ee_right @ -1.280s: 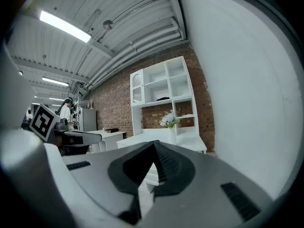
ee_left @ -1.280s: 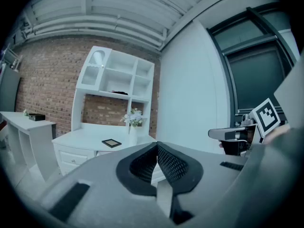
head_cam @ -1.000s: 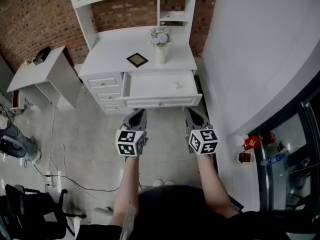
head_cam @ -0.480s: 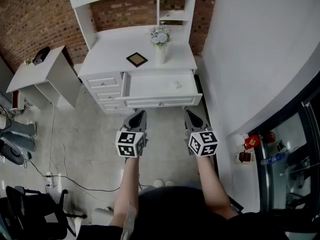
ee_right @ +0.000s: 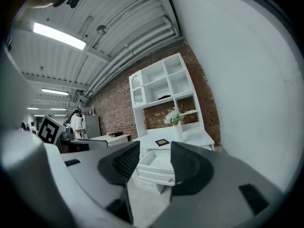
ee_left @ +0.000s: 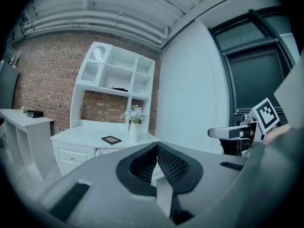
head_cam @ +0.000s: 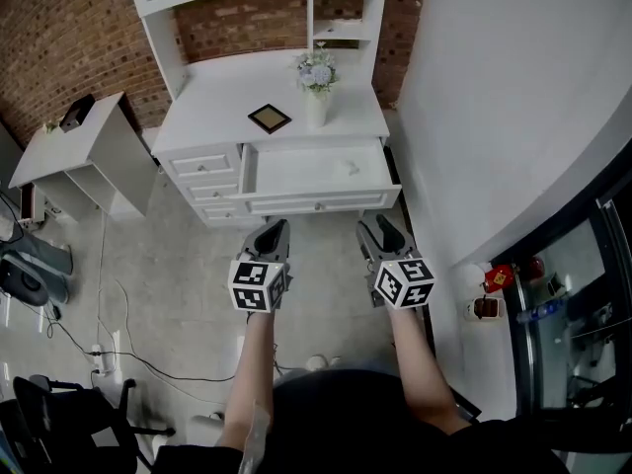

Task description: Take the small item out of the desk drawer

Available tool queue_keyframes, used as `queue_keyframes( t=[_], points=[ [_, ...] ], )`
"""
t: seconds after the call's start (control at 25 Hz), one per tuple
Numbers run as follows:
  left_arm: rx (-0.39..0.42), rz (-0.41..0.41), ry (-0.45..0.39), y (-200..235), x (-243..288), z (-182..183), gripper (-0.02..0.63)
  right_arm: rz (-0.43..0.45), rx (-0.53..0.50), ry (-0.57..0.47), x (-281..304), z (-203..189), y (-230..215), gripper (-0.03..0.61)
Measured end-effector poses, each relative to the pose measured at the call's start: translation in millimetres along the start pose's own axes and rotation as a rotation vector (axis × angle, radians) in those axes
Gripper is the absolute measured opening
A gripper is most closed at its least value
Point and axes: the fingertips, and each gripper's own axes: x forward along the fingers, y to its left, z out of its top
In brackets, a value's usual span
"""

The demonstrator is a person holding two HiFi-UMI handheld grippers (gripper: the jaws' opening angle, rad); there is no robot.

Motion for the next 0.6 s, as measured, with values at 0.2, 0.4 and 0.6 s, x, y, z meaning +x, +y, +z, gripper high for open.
queue_keyframes(
  t=[0.2,0.4,0.6],
  points=[
    [0.006,-0.015,0.004,9.6,-2.3,-4.3,0.009,-0.01,0.026,-0.003,1.5,-7.0,7.8,0.206],
    [-0.004,-0.024,0.027,18.4,6.4,-15.0,0.009,-0.035,0.037,0.008,7.5,-13.1,0.6,0.206],
    [-0.018,-0.032,0.047,30.3,34.8,-23.7,0.009,-0.058,0.052,0.028,26.2,-20.4,-19.6,0.206]
  ],
)
